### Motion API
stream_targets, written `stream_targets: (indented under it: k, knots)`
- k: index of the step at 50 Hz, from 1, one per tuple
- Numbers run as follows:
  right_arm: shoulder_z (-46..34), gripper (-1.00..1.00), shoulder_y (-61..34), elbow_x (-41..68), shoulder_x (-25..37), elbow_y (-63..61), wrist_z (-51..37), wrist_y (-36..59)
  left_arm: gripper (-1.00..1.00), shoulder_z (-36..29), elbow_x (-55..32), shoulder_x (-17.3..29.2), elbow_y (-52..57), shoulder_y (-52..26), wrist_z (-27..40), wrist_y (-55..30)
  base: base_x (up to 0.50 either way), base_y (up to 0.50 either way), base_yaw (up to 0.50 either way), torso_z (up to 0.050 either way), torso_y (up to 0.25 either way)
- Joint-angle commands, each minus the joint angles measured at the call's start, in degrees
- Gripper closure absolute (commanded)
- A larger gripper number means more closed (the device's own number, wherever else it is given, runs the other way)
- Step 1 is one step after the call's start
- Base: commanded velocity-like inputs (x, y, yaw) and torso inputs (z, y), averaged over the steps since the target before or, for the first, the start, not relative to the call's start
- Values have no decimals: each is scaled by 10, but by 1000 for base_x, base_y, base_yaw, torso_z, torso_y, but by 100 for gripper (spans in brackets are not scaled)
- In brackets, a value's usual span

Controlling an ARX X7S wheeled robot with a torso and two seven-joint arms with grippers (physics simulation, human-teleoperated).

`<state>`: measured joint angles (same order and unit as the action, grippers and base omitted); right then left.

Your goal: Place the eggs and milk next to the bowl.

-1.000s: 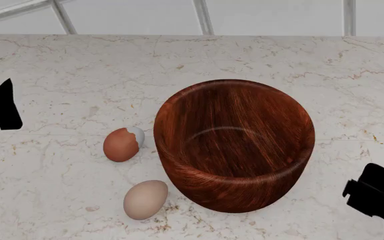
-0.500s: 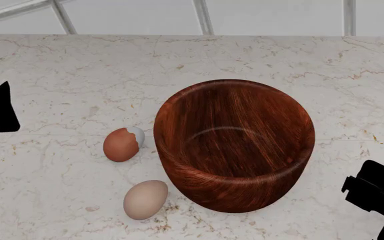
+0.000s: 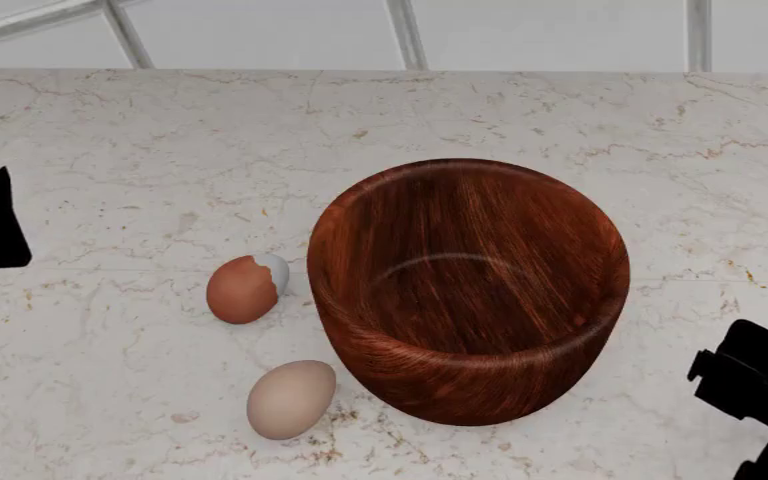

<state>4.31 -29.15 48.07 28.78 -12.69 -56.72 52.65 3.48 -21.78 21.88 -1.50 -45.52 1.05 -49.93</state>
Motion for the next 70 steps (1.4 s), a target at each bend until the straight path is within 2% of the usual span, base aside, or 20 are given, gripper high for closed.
stream_targets:
  k: [1,15,16,36,51,59,70]
  knots:
    - [-8,-100,-9,-14,-2,29,11,-10,-100,-2,10,2,-7,0,2,13,0,0,0,0,0]
    - [-5,-100,-8,-14,-4,38,14,-17,-100,-11,13,0,-19,-4,1,20,0,0,0,0,0]
    - [-5,100,-7,-15,-4,38,14,-18,-100,-10,12,-1,-20,-4,2,20,0,0,0,0,0]
    - [1,100,-2,-5,2,18,8,-11,-100,-13,8,1,-16,-3,3,18,0,0,0,0,0]
    - [30,100,14,45,62,-73,31,23,-100,-18,7,-6,-18,3,3,25,0,0,0,0,0]
    - [15,100,20,50,107,-106,95,17,-100,-27,9,-10,-25,3,0,32,0,0,0,0,0]
    - [13,100,43,47,153,-124,228,-49,-100,-25,8,-8,-20,8,5,33,0,0,0,0,0]
